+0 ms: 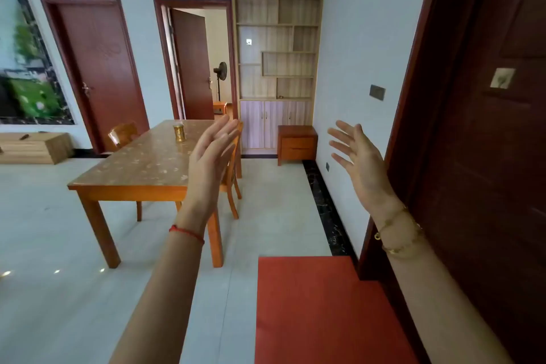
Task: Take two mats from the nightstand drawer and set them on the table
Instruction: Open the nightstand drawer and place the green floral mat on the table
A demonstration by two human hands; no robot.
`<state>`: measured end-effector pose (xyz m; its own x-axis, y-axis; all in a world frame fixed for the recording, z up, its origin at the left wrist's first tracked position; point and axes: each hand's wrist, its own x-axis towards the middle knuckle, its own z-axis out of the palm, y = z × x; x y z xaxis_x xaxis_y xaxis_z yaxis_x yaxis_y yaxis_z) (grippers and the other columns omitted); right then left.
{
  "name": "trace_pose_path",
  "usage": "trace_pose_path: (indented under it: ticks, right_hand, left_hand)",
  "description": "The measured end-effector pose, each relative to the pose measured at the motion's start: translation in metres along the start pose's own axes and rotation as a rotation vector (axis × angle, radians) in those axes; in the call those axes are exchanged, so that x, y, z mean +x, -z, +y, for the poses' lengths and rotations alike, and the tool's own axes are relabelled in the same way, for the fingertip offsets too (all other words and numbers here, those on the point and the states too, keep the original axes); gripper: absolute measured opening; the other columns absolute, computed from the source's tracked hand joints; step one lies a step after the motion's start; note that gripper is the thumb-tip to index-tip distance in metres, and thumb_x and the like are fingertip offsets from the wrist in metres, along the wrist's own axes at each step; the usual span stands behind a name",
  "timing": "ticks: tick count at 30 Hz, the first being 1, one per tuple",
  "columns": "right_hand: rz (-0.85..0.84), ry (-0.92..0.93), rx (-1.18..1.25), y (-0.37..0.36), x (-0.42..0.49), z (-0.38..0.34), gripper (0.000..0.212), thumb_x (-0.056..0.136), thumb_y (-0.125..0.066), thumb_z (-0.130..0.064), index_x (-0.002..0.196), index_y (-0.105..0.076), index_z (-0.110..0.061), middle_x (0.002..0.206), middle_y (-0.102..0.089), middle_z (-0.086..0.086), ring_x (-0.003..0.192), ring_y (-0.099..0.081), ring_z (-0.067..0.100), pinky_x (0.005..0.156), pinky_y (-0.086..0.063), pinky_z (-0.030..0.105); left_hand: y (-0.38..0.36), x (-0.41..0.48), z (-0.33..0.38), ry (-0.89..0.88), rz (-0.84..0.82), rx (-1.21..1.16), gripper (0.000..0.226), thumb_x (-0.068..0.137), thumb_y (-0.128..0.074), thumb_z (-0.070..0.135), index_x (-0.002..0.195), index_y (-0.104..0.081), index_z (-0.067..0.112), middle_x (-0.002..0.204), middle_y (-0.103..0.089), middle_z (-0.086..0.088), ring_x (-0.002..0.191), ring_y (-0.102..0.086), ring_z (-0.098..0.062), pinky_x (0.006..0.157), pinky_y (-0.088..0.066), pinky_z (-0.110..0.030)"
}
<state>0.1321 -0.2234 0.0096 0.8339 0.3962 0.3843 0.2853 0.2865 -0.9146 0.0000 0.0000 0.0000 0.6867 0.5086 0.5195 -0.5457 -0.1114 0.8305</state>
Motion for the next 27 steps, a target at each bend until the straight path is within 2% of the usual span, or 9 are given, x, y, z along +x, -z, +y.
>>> trace_pose_path:
  ticks: [6,13,17,23,27]
  right_hand:
    - [0.033,-0.096,0.021,-0.004,0.06,0.042,0.049,0.102,-0.029,-0.045,0.138,-0.051,-0.019,0.13,-0.061,-0.003,0.12,-0.056,0.012,0.111,-0.038,0.041]
    - [0.069,-0.08,0.02,0.009,0.153,0.096,0.049,0.101,-0.03,-0.046,0.135,-0.053,-0.02,0.13,-0.062,-0.003,0.122,-0.056,0.012,0.11,-0.038,0.041]
    - [0.091,-0.094,0.025,0.018,0.193,0.12,0.047,0.101,-0.031,-0.045,0.134,-0.054,-0.021,0.13,-0.062,-0.003,0.122,-0.056,0.012,0.111,-0.039,0.041]
    - [0.121,-0.137,0.033,0.035,0.259,0.162,0.046,0.102,-0.031,-0.044,0.132,-0.056,-0.02,0.13,-0.062,-0.002,0.122,-0.056,0.014,0.11,-0.039,0.041]
    - [0.111,-0.154,0.029,0.049,0.305,0.195,0.048,0.101,-0.031,-0.045,0.135,-0.054,-0.019,0.131,-0.061,-0.002,0.122,-0.056,0.013,0.11,-0.039,0.04]
  left_hand:
    - [0.007,0.052,-0.053,0.075,0.042,-0.024,0.045,0.096,-0.052,0.027,0.14,-0.054,0.019,0.136,-0.065,0.001,0.129,-0.059,-0.014,0.114,-0.041,-0.041]
    - [-0.001,0.147,-0.118,0.088,0.02,-0.121,0.047,0.093,-0.055,0.024,0.139,-0.055,0.015,0.135,-0.065,-0.003,0.127,-0.06,-0.017,0.115,-0.04,-0.042]
    - [-0.01,0.188,-0.15,0.096,-0.018,-0.109,0.054,0.093,-0.054,0.026,0.144,-0.049,0.011,0.14,-0.061,-0.006,0.131,-0.057,-0.021,0.116,-0.038,-0.045]
    - [-0.023,0.242,-0.21,0.161,-0.028,-0.122,0.043,0.103,-0.045,0.013,0.145,-0.047,0.008,0.141,-0.06,-0.01,0.132,-0.056,-0.022,0.118,-0.035,-0.046]
    - [-0.033,0.277,-0.251,0.179,0.004,-0.094,0.043,0.101,-0.046,0.015,0.144,-0.049,0.009,0.14,-0.061,-0.007,0.131,-0.057,-0.02,0.117,-0.037,-0.044]
